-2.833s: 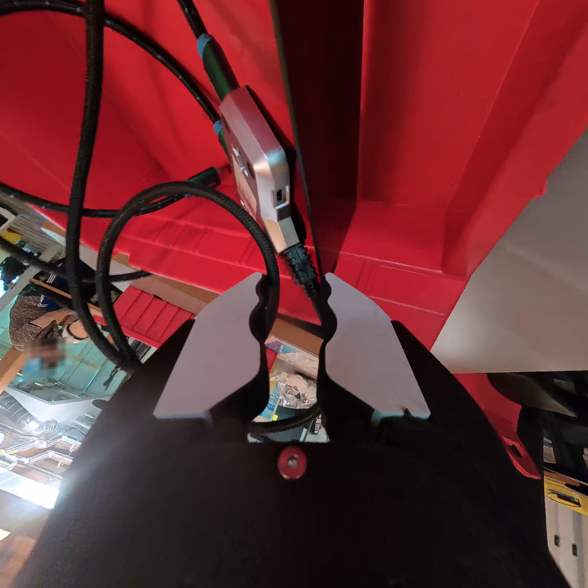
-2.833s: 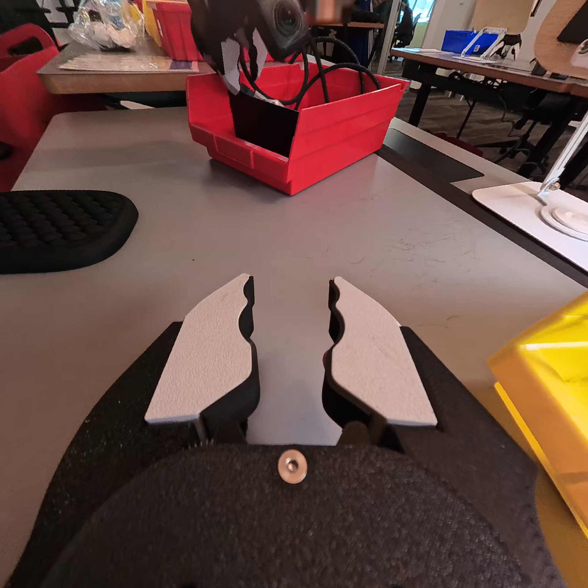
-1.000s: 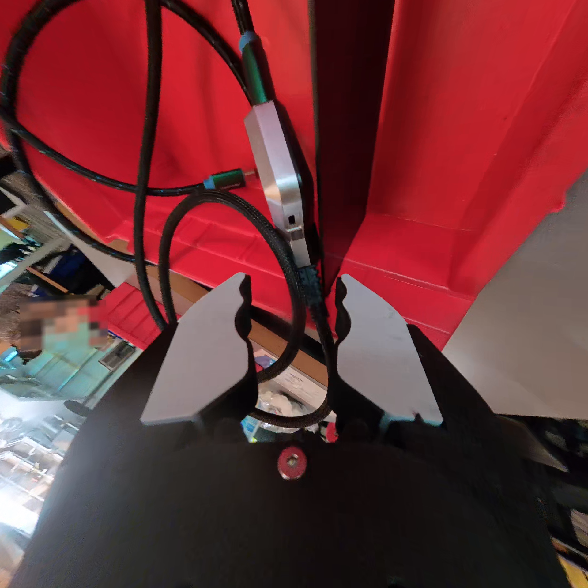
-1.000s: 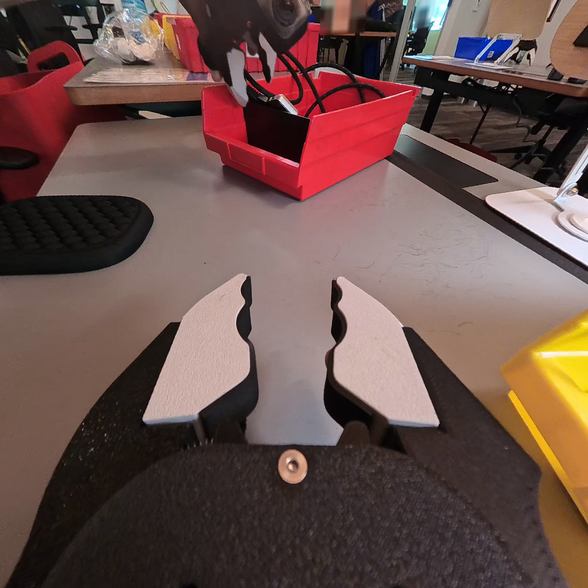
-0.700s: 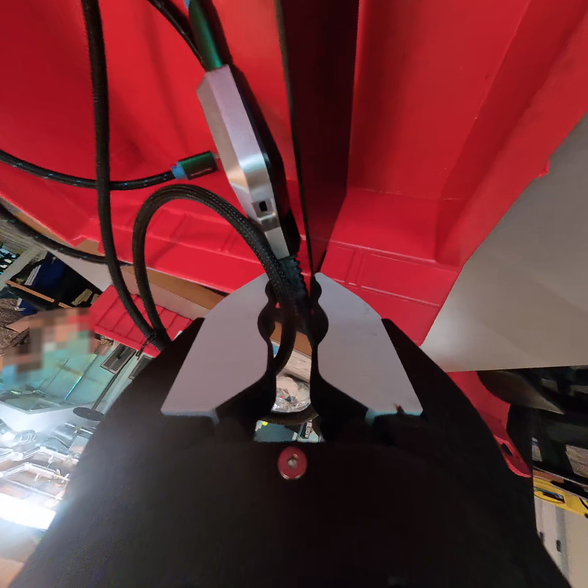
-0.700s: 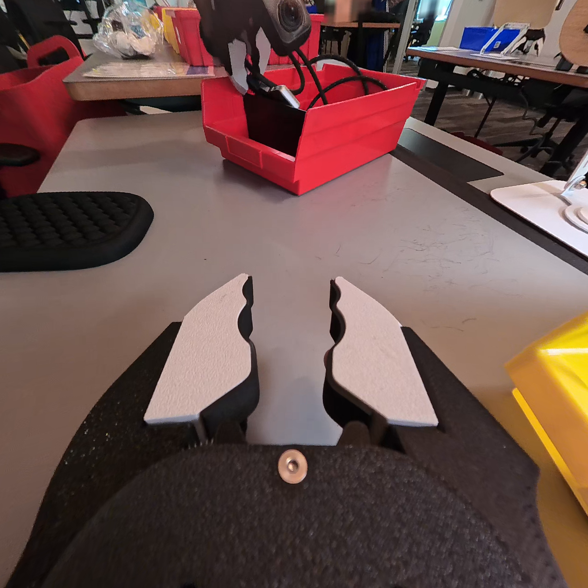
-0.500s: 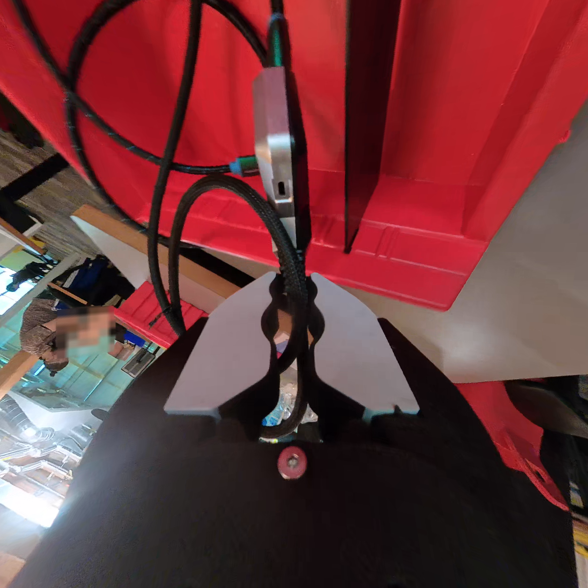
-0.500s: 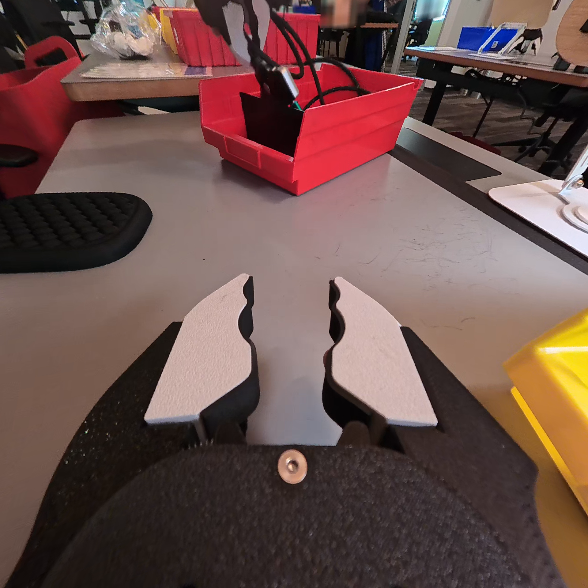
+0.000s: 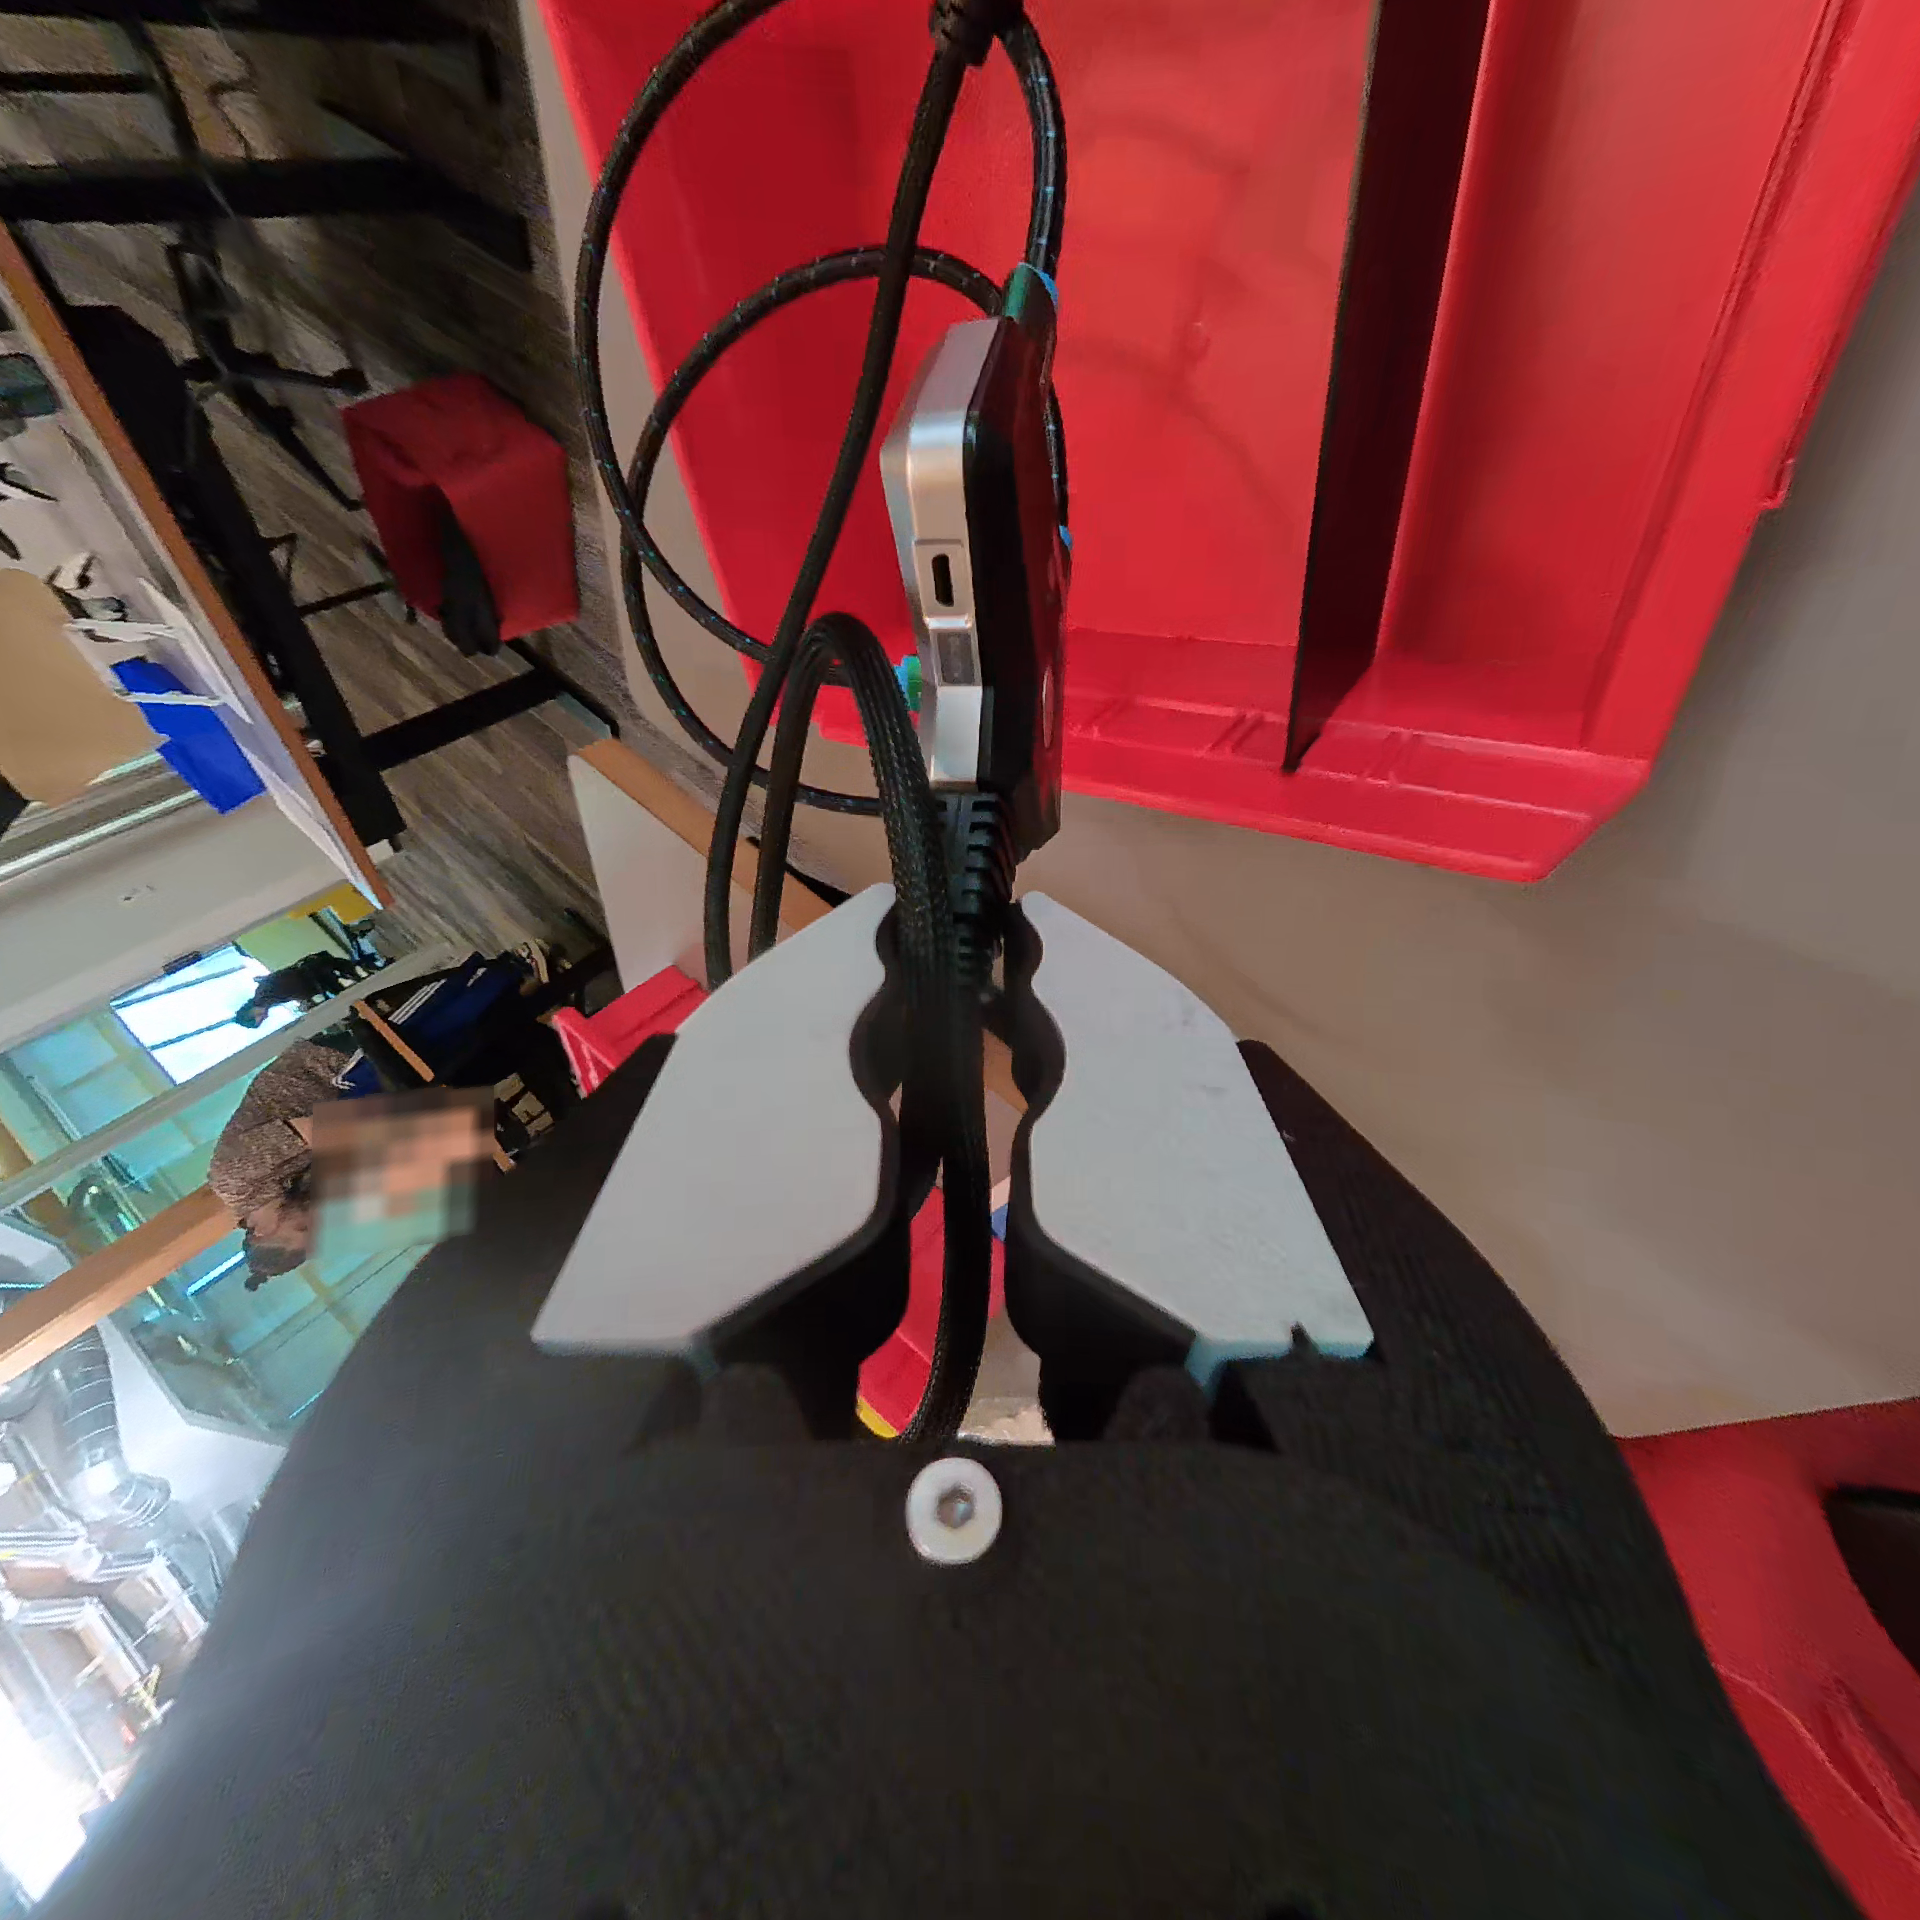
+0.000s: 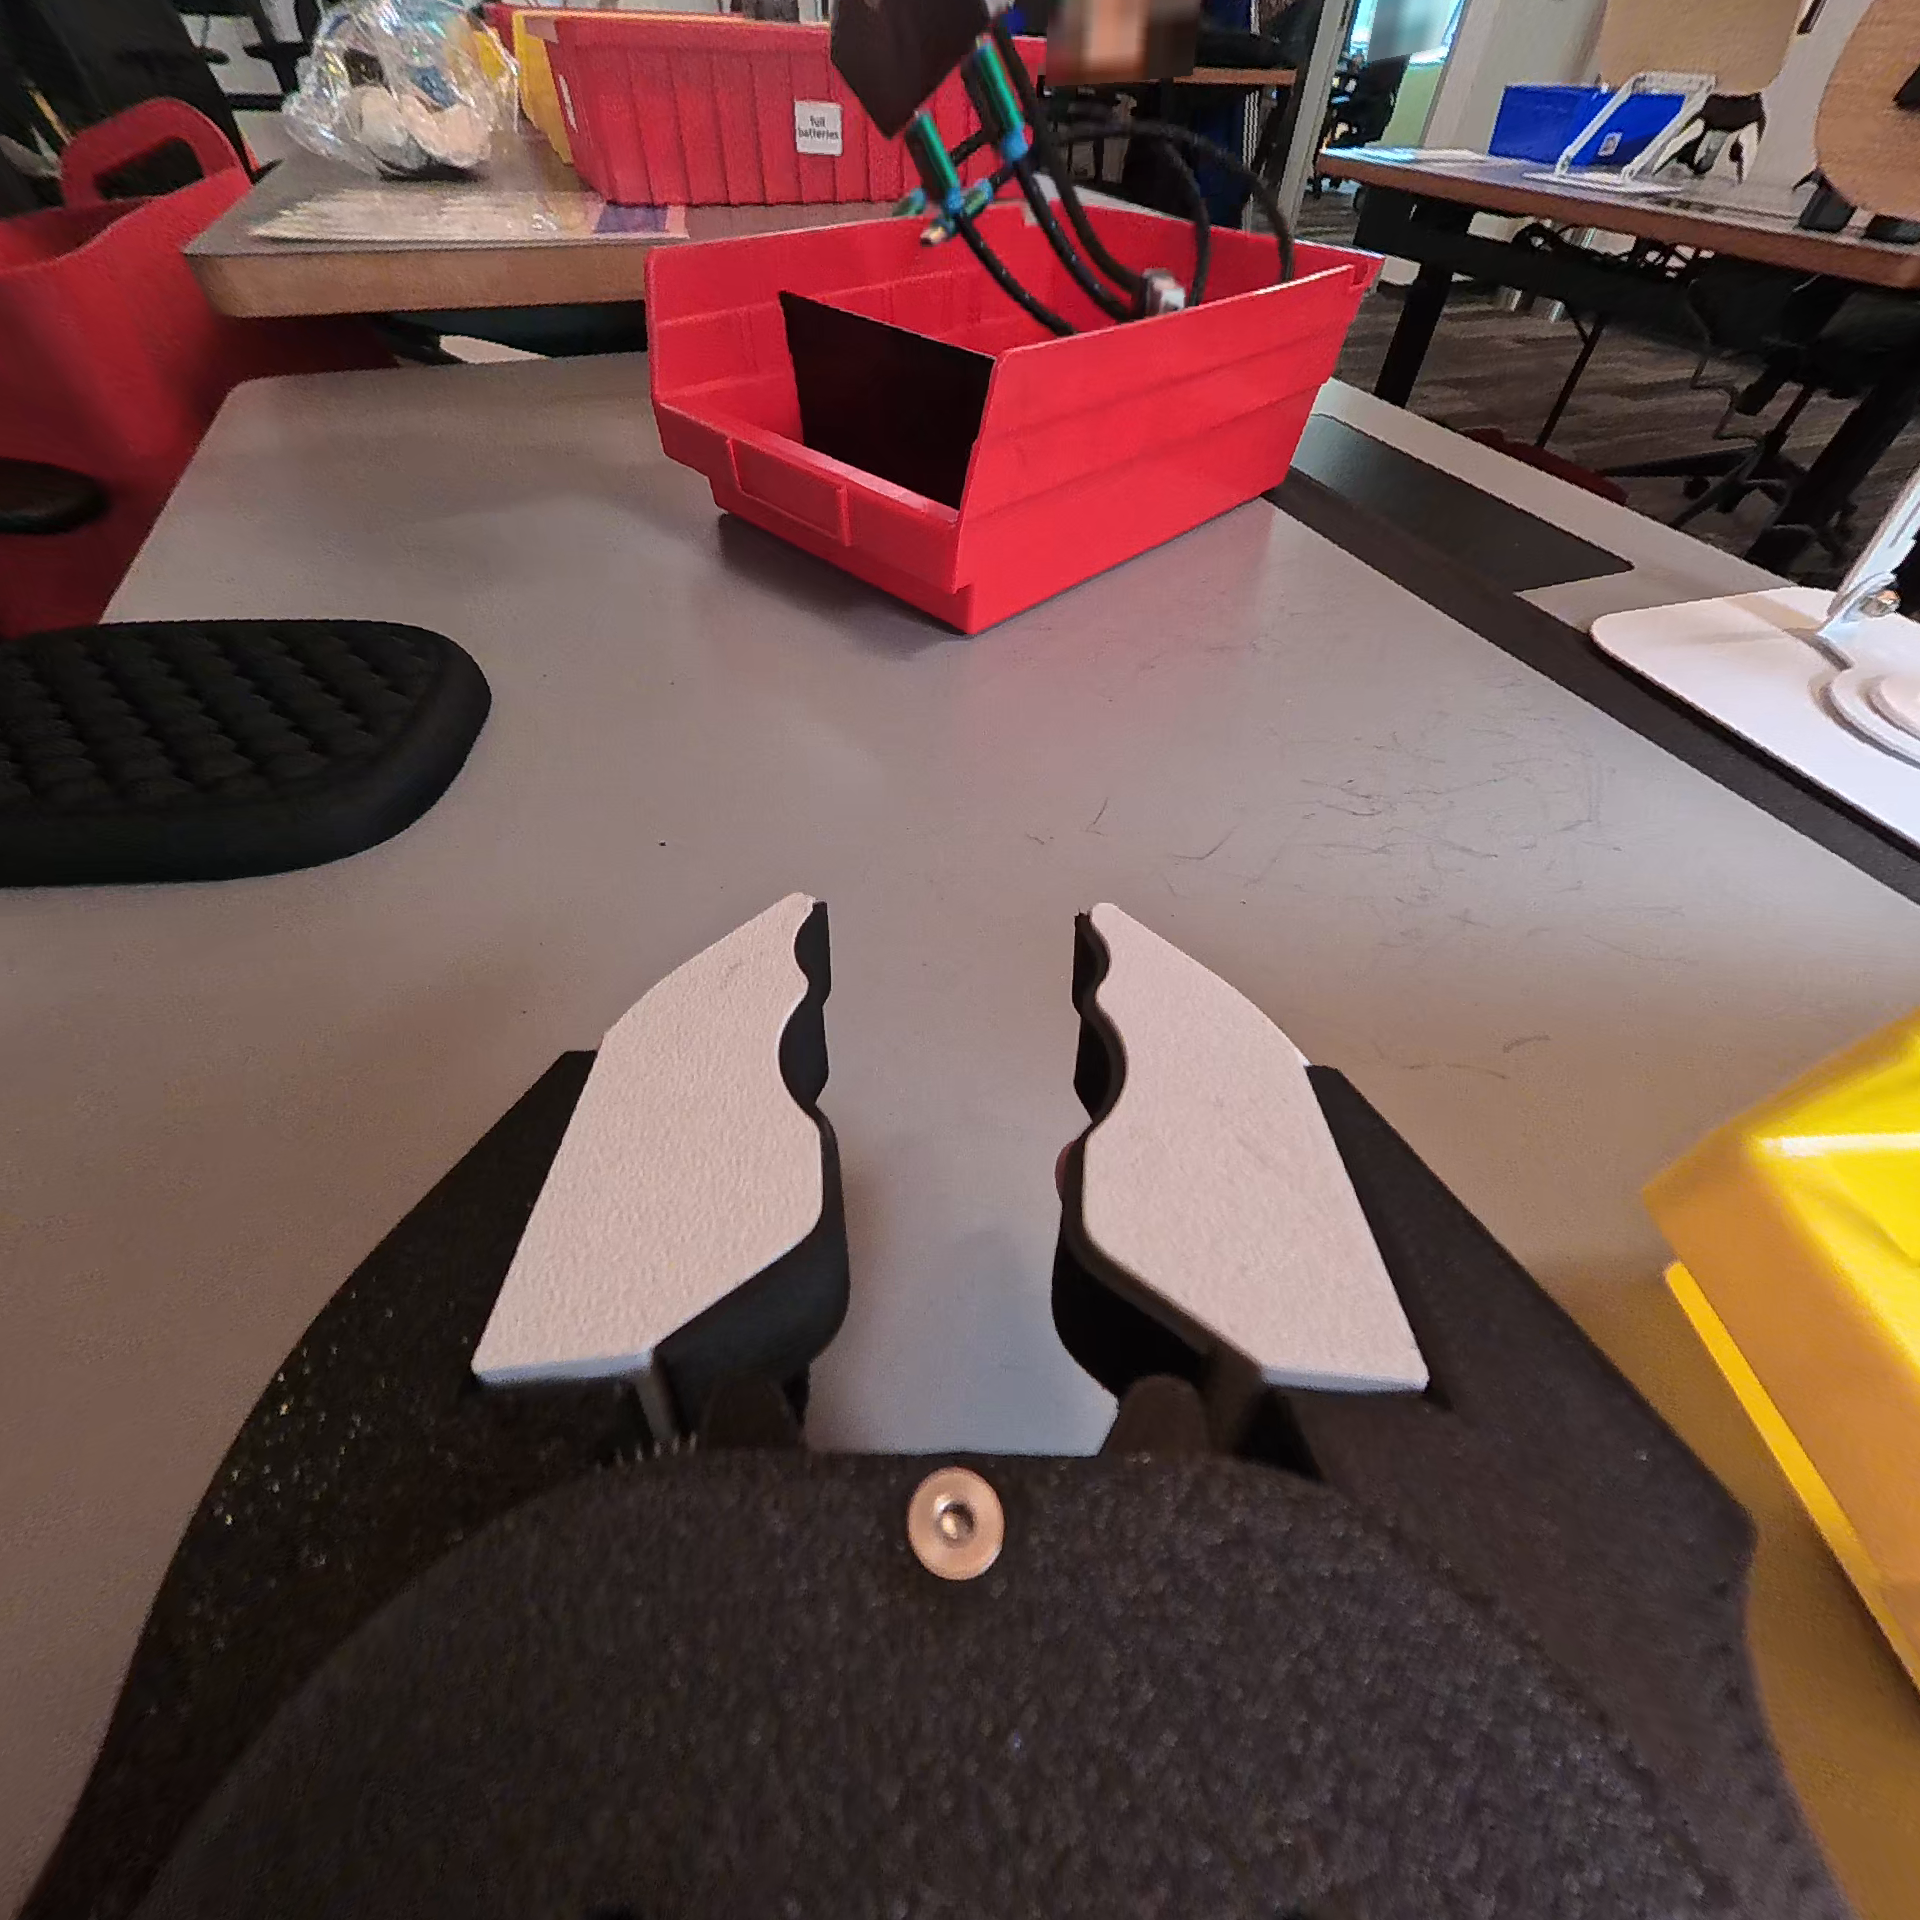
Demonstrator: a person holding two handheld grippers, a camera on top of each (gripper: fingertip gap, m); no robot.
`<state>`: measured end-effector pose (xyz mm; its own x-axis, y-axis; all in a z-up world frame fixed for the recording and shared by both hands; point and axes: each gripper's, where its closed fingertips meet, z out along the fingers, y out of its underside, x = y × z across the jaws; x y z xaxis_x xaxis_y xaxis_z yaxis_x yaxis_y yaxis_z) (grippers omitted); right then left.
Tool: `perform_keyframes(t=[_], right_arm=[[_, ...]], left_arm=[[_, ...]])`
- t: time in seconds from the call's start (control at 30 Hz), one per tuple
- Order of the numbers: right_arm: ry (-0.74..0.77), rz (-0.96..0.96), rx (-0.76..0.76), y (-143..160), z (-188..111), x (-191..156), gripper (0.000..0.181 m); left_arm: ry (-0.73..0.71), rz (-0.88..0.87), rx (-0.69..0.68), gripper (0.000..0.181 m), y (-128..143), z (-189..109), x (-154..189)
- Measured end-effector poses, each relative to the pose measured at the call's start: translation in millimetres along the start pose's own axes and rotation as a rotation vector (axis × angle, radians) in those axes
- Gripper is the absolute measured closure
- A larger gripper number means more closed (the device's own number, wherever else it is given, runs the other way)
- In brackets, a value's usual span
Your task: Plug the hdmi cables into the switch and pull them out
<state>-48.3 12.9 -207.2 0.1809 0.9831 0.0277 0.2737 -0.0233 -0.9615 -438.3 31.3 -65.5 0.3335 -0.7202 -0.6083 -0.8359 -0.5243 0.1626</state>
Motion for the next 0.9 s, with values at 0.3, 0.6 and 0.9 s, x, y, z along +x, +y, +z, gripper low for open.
perform_keyframes(t=[0.3,0.6,0.9], right_arm=[[0.041,0.018,-0.001,0.3,-0.9,7.9,0.136],[0.08,0.047,0.036,-14.0,-1.5,12.1,0.135],[0.04,0.097,0.267,-138.7,10.5,21.5,0.135]], left_arm=[[-0.175,-0.073,0.149,0.164,3.1,-58.0,-34.1],[-0.374,-0.182,0.427,0.163,-41.4,-128.1,-60.4],[-0.307,-0.305,0.992,0.164,-160.2,-173.2,-31.1]])
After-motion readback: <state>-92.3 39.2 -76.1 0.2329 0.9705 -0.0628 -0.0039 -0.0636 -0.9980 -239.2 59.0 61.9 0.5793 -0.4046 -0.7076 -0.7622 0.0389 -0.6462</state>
